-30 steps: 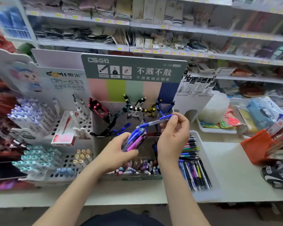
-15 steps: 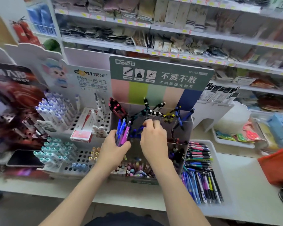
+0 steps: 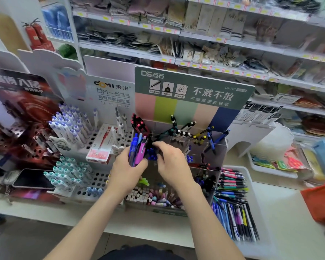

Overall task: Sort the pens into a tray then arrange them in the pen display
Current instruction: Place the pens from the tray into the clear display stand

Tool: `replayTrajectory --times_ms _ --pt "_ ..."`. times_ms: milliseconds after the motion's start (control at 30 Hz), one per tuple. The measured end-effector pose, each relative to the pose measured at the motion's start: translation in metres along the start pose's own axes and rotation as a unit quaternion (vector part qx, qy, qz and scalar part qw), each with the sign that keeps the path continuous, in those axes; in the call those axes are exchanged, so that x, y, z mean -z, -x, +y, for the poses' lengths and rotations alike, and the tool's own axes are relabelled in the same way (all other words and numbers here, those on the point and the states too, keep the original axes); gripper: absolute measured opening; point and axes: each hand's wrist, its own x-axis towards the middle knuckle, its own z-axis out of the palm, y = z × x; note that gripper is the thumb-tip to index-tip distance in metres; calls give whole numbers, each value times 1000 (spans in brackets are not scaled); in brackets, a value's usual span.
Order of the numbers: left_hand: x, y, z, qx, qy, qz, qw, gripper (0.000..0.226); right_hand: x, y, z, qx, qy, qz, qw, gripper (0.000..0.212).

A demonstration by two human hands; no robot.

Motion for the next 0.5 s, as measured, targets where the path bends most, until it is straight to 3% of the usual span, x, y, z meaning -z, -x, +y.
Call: replayTrajectory --times_ms 100,200,333,400,500 --pt "-1 0 9 8 55 -52 997 11 3 7 -11 -68 -137 112 982 30" --pt "-1 3 18 18 127 -150 980 7 5 9 -19 -162 -334 99 923 28" --pt "-4 6 23 28 172 -208 962 13 12 12 -18 -200 -439 106 869 14" --pt "-6 7 23 29 174 -212 961 14 16 15 -16 -216 -457 111 856 12" --pt "-7 8 20 27 160 -224 961 10 17 20 -15 -221 -384 141 885 14"
